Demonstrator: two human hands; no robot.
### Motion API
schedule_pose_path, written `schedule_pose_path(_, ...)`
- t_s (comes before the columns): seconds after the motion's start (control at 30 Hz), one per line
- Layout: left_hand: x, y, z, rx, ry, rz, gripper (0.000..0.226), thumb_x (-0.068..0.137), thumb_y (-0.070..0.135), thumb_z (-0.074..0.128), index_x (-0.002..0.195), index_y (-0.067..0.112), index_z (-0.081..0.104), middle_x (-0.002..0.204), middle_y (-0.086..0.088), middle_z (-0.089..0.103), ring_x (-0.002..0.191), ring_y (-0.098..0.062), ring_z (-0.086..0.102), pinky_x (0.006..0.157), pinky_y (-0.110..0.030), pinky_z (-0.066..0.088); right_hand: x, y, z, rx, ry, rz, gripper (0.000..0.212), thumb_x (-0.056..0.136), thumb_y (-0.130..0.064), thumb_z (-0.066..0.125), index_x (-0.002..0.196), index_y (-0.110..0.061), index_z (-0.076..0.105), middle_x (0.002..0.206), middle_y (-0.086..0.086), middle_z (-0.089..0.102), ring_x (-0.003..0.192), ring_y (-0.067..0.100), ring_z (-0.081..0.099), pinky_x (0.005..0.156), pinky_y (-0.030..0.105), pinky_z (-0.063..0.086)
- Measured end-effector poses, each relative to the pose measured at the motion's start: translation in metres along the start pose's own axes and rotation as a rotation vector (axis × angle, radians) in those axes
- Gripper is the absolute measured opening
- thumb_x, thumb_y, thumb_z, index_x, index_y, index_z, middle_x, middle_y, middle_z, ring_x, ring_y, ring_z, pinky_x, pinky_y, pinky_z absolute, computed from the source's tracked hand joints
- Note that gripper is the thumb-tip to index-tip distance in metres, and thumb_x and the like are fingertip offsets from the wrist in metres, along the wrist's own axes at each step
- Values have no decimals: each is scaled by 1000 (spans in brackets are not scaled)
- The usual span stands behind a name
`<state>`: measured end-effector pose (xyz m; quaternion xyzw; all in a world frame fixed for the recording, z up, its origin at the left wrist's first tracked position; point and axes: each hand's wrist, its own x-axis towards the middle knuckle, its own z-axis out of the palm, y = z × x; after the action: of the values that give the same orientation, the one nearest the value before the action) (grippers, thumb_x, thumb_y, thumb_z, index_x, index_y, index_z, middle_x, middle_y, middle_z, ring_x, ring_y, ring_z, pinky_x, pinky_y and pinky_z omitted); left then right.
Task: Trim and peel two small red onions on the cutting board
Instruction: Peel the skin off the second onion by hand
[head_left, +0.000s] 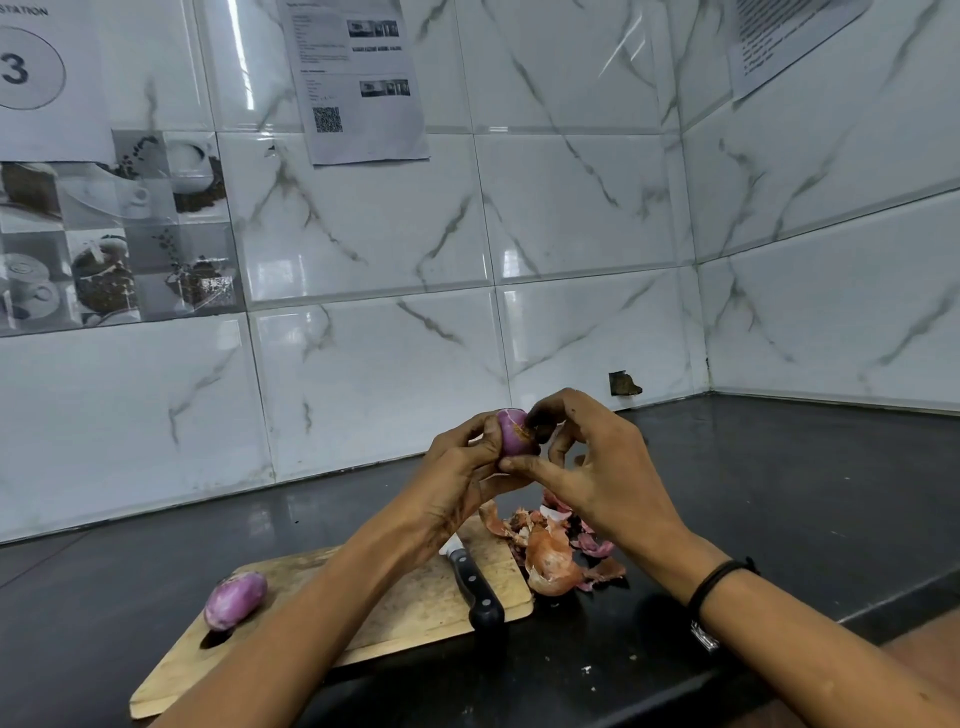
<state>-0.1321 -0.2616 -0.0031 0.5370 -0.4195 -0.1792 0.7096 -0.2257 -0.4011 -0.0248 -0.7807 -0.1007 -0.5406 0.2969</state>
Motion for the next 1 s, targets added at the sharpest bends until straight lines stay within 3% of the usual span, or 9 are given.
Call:
schedule_pose_path(0.2,4,-2,-8,18,65,-4,22,101,17,53,109,8,70,105,-21,73,96,-31,73,88,-37,61,-1,4,2,-27,32,-54,18,88,-21,79,105,-17,79,88,-10,71,79,4,65,57,12,45)
schedule_pose_path(0.37,2,-4,-11,178,43,14,23,103,14,52,117,5,69,112,-21,73,101,-31,73,92,-39,59,-2,3,-2,-56,-40,1,13,86,-22,79,97,-17,79,83,-13,70,77,6,67,62,11,49)
schedule_pose_path(0.43,2,-3,-12,217,32,16,29,103,16,54,125,2,64,115,-22,71,101,-31,73,91,-38,60,-3,2,-2,-39,-80,29,16,86,-29,77,97,-18,77,81,-14,68,74,7,67,61,17,53)
schedule_pose_path(0.53,-1,-3,-10,233,4,29,39,97,25,60,127,2,64,115,-21,72,102,-30,73,91,-40,60,-2,1,-3,-158,-101,48,34,83,-56,62,94,-25,71,79,-18,64,72,5,64,62,22,53)
schedule_pose_path(0.63,-3,-3,-6,246,-24,36,36,96,27,61,125,5,65,112,-17,74,102,-26,74,89,-35,60,-3,5,-2,-335,-129,54,29,85,-61,55,90,-33,59,79,-17,59,71,3,59,65,26,50)
schedule_pose_path(0.77,-3,-2,-4,217,-17,41,30,97,25,62,122,9,65,108,-15,76,102,-25,74,87,-32,60,-2,5,1,-402,-151,48,46,78,-72,35,91,-31,51,80,-18,51,70,3,55,64,23,43)
schedule_pose_path(0.9,-1,-3,-3,151,13,17,30,100,22,58,123,5,65,110,-17,75,101,-26,74,86,-33,60,-2,3,2,-305,-55,24,23,90,-52,58,95,-30,54,84,-17,54,69,7,57,63,29,52)
schedule_pose_path(1.0,1,-3,-5,102,32,8,28,103,19,53,123,3,64,111,-20,74,103,-29,73,87,-34,60,-2,5,0,-226,-6,-24,33,88,-54,66,110,-31,57,93,-18,58,67,9,59,61,33,57)
